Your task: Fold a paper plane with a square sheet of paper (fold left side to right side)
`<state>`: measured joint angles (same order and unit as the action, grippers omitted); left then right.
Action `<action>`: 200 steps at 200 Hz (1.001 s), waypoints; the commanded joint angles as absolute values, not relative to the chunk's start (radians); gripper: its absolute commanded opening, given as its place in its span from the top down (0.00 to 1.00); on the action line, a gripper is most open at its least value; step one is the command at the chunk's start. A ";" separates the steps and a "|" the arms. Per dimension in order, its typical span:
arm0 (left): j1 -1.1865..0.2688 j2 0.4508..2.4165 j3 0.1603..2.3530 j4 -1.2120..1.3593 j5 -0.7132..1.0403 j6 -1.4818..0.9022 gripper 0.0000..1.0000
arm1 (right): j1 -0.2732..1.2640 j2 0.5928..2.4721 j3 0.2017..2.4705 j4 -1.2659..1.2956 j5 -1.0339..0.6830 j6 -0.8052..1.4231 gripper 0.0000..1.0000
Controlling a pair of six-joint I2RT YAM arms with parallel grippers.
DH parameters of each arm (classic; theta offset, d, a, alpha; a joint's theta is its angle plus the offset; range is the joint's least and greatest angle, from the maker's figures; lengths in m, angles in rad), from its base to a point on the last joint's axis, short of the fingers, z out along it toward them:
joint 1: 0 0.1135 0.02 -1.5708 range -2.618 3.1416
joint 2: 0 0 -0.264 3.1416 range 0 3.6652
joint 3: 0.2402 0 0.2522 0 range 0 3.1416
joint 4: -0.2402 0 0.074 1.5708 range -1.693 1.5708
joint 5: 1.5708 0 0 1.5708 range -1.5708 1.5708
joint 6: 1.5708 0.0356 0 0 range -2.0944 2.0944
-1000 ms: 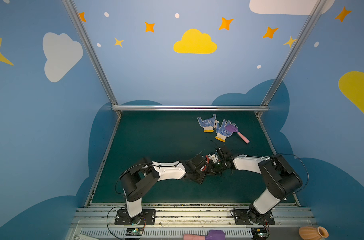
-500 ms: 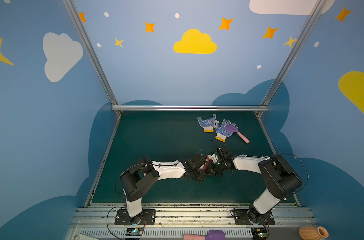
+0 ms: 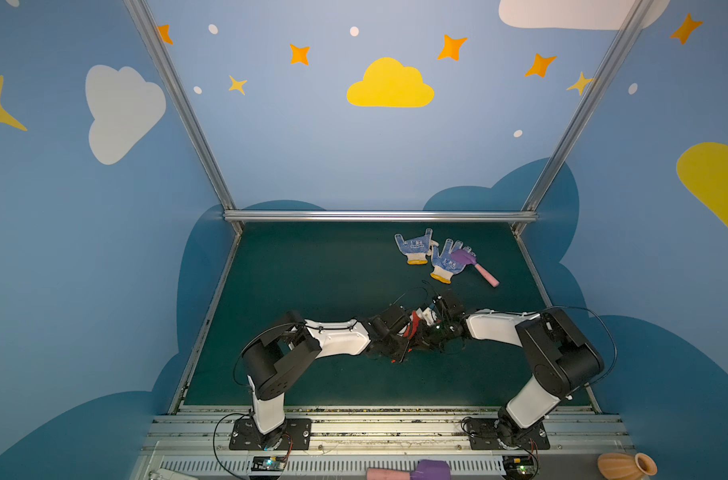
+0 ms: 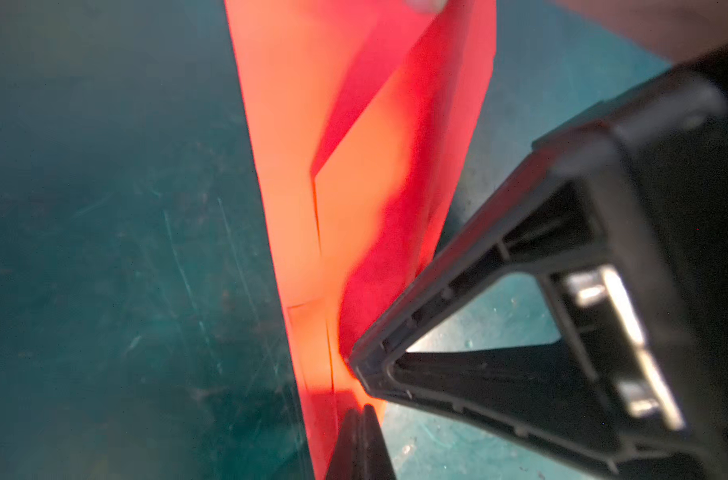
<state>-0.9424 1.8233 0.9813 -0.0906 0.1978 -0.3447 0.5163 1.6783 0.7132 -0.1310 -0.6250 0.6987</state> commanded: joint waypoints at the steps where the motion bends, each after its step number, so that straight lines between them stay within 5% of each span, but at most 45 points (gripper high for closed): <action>1: -0.942 1.831 0.935 -0.115 0.198 -0.342 0.97 | 0.509 1.730 0.683 -0.159 -0.512 0.694 1.00; 118: -0.960 1.597 0.692 -0.142 0.176 -0.494 0.97 | 0.497 1.729 0.679 -0.153 -0.504 0.710 1.00; 200: -1.018 1.597 0.793 0.071 0.106 -1.049 0.97 | 0.496 1.715 0.642 -0.138 -0.459 0.754 1.00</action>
<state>-1.0073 1.5513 0.7860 -0.0093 0.1520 -0.8173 0.5072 1.6775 0.6945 -0.1013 -0.6376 0.7311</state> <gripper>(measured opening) 0.047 0.050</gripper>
